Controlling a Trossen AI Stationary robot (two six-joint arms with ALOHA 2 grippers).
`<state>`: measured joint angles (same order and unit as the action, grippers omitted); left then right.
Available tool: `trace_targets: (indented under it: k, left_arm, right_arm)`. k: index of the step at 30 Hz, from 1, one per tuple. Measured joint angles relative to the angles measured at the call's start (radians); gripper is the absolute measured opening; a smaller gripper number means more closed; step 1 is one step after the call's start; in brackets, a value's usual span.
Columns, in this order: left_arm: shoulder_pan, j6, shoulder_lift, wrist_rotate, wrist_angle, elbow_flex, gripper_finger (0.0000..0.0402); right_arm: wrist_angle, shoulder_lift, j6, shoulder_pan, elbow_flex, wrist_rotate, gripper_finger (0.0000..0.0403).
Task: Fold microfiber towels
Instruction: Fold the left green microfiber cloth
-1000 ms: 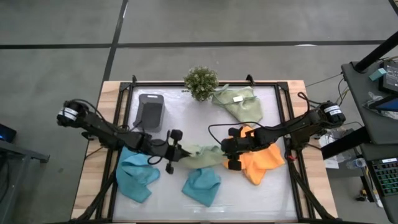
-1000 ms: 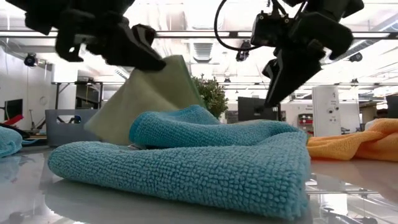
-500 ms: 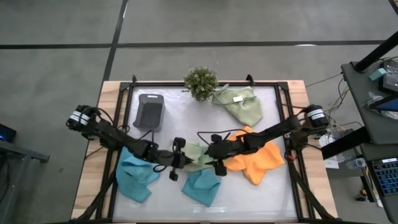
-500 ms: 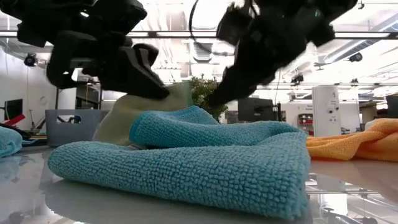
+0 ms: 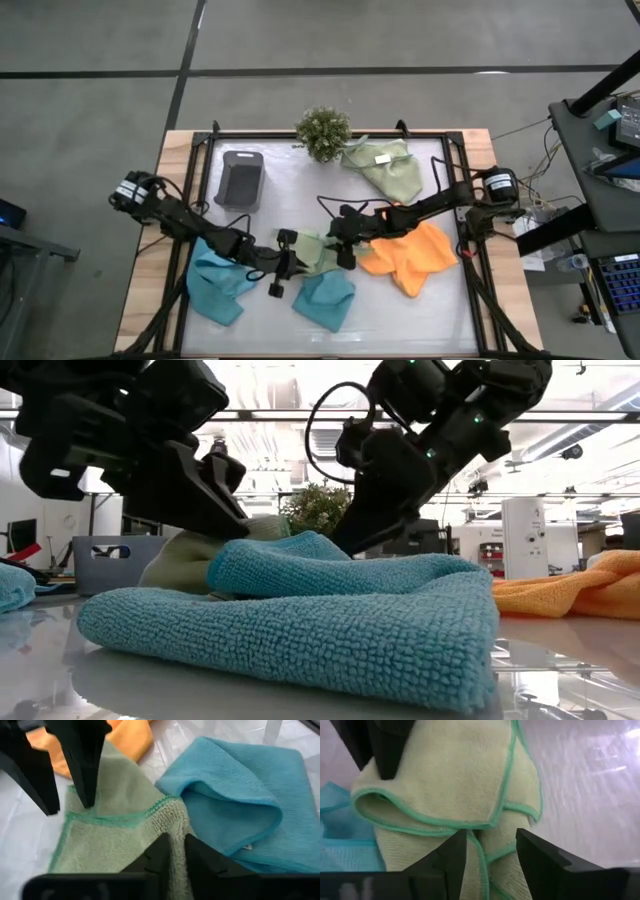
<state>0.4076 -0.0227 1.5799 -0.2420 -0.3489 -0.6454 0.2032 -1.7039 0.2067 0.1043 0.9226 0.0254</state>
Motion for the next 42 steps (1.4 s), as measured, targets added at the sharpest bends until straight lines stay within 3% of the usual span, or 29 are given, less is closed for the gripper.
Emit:
trace_targets:
  k: [8,13,21,31,37,42]
  left_arm:
    - [-0.002,-0.006,-0.084,0.009,0.062,-0.008,0.0155]
    - [-0.02,-0.095,-0.169,0.016,0.258,-0.028,0.0164]
    - [-0.173,-0.055,-0.253,0.086,0.279,-0.04,0.0164]
    - [-0.378,-0.062,-0.122,0.357,0.303,-0.163,0.0164]
    - [-0.417,0.002,0.003,0.4,0.706,-0.379,0.0164]
    - [-0.421,0.121,0.066,0.402,0.751,-0.458,0.0164]
  right_arm:
    - [-0.02,0.01,-0.041,-0.001,0.0,0.001,0.0131]
    - [-0.068,0.051,-0.079,0.0,0.0,0.002,0.0114]
    - [-0.21,0.136,-0.153,0.0,-0.008,0.002,0.0094]
    - [-0.204,0.319,-0.181,0.0,-0.167,0.001,0.0088]
    - [-0.014,0.412,-0.166,0.0,-0.297,0.001,0.0085]
    - [0.125,0.444,-0.16,0.0,-0.393,0.001,0.0084]
